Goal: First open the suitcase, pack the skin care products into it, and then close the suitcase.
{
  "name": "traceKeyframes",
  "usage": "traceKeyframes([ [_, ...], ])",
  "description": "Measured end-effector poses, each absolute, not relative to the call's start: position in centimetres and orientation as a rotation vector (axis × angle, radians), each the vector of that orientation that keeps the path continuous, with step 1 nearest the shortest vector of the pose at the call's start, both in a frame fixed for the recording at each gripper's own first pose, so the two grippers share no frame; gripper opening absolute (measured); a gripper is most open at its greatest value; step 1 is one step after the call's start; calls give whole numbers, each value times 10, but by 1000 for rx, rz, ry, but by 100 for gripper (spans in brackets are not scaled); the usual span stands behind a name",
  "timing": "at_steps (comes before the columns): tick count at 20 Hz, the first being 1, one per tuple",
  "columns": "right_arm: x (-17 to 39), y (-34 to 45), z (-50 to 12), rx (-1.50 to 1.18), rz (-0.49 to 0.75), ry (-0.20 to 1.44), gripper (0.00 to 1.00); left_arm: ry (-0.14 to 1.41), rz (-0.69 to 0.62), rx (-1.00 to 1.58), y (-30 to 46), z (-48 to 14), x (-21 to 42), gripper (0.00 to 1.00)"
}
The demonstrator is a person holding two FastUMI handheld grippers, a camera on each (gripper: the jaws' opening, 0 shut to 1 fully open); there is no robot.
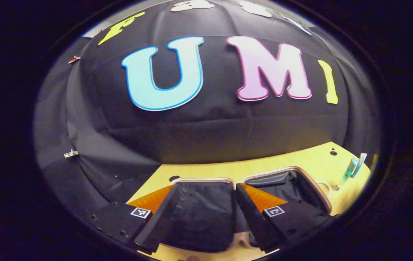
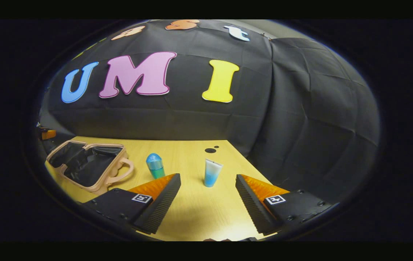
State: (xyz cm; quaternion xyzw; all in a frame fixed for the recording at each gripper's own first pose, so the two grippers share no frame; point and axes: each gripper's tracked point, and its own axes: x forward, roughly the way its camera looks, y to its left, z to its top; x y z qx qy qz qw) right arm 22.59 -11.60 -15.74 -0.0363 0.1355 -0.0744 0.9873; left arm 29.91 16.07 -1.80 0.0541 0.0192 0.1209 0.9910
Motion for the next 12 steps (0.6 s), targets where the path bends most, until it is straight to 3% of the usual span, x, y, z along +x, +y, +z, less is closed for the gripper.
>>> traceKeyframes([
  [6,237,-131,-172,-68,-117,300,97,76,-64,97,-72,-65,299,97],
  [12,255,-162,-204,-94,-128,347,97,163,-217,56,-181,-114,338,98],
])
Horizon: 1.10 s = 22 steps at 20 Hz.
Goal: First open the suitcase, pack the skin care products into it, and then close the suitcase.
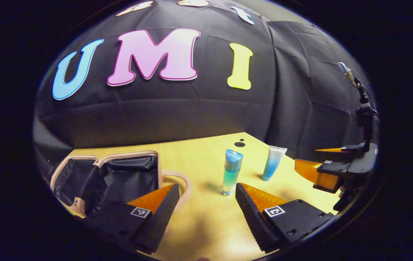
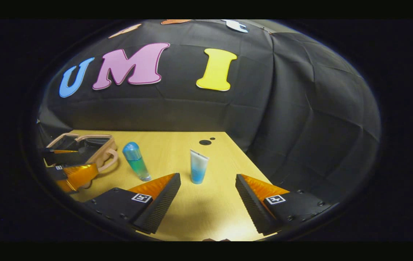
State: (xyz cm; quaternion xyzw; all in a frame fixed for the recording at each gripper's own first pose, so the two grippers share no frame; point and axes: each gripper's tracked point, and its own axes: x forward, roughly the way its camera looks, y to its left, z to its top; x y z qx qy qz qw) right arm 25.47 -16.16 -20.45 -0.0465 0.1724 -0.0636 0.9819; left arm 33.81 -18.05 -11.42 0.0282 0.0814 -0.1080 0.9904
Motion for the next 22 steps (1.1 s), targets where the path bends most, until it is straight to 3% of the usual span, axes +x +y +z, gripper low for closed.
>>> traceKeyframes([
  [9,290,-173,-249,-38,-92,400,98,198,-276,93,-249,-163,436,97],
  [11,301,-169,-258,-14,-85,410,98,201,-291,85,-258,-167,445,92],
  [12,304,-165,-264,2,-84,422,98,202,-283,92,-258,-170,450,83],
  [15,322,-161,-267,1,-95,394,98,197,-268,107,-254,-173,461,70],
  [17,334,-155,-272,26,-99,388,97,193,-277,89,-255,-173,463,47],
  [22,359,-155,-291,73,-135,401,97,205,-274,71,-246,-176,458,44],
])
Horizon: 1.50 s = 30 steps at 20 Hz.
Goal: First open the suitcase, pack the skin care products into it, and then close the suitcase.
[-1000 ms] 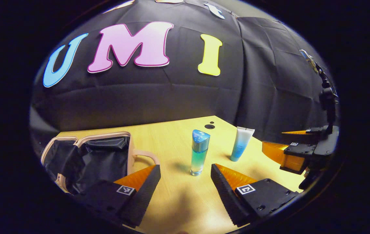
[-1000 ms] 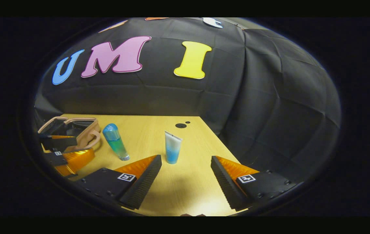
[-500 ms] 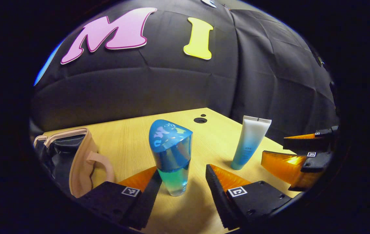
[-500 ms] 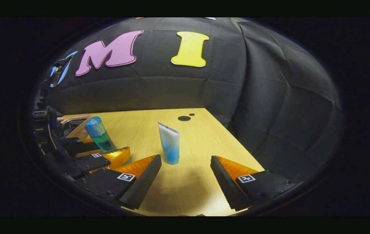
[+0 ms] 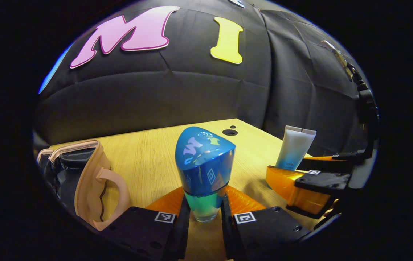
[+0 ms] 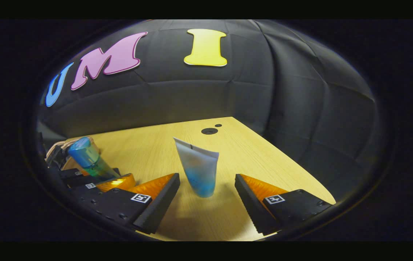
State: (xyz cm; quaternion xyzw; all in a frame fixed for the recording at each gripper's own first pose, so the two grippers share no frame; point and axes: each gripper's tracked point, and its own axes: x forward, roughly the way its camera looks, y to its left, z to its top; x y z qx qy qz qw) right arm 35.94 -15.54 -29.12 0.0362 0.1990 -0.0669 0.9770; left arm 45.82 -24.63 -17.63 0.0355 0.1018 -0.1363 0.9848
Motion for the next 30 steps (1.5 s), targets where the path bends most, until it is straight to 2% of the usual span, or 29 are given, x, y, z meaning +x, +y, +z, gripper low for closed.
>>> traceKeyframes([
  [2,365,-163,-296,54,-169,402,95,208,-269,71,-242,-177,456,45],
  [3,367,-163,-297,58,-175,400,90,206,-266,67,-240,-177,455,41],
  [4,370,-163,-299,59,-178,402,79,202,-261,63,-239,-177,454,45],
  [5,370,-163,-302,51,-182,408,68,202,-258,60,-238,-178,454,45],
  [7,371,-158,-303,45,-166,409,56,200,-252,59,-235,-178,450,41],
  [8,372,-156,-301,41,-153,403,44,199,-248,61,-233,-178,449,44],
  [15,367,-124,-276,2,-41,324,36,201,-287,40,-224,-177,438,43],
  [16,366,-119,-268,4,-31,306,31,200,-284,38,-220,-175,436,42],
  [18,360,-106,-254,9,-3,289,41,173,-278,13,-209,-156,424,43],
  [19,357,-98,-245,10,14,277,36,168,-285,-25,-203,-144,414,42],
  [20,353,-87,-236,10,33,268,36,159,-279,-65,-192,-128,405,40],
  [21,350,-76,-228,5,50,263,31,147,-263,-86,-178,-112,398,43],
  [22,345,-64,-220,-1,65,259,41,139,-237,-89,-159,-100,392,42],
  [23,341,-48,-213,13,91,254,41,137,-205,-80,-136,-90,388,43],
  [26,331,14,-199,61,176,257,31,170,-73,-68,-59,-86,382,42],
  [28,326,58,-192,60,236,251,41,239,-13,-89,-13,-103,376,42],
  [30,318,100,-194,86,294,279,40,330,-2,-120,23,-130,369,43],
])
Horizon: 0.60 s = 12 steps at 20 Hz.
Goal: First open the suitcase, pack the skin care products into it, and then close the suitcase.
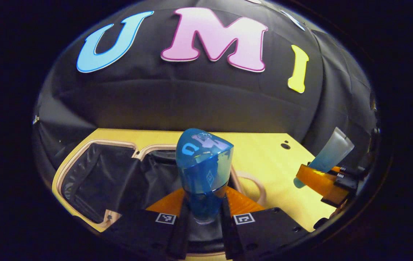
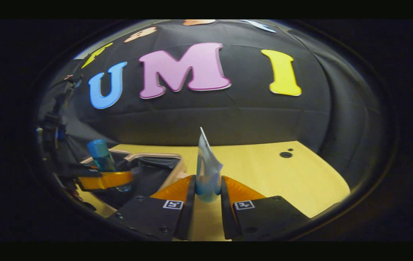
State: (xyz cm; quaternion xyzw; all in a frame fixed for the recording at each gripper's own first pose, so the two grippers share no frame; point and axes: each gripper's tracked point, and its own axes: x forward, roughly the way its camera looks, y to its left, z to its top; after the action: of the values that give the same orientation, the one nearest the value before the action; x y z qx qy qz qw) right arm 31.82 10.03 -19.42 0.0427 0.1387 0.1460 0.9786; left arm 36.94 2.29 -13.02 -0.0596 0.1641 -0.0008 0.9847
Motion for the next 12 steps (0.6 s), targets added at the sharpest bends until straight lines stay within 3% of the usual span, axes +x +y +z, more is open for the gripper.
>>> traceKeyframes([
  [1,313,125,-194,107,321,293,36,384,-1,-164,38,-145,370,39],
  [4,309,164,-195,98,356,302,36,502,-5,-164,54,-171,372,46],
  [6,304,183,-202,98,377,321,35,574,-17,-141,53,-186,377,43],
  [12,298,186,-220,154,350,462,36,789,-35,-232,55,-199,368,43],
])
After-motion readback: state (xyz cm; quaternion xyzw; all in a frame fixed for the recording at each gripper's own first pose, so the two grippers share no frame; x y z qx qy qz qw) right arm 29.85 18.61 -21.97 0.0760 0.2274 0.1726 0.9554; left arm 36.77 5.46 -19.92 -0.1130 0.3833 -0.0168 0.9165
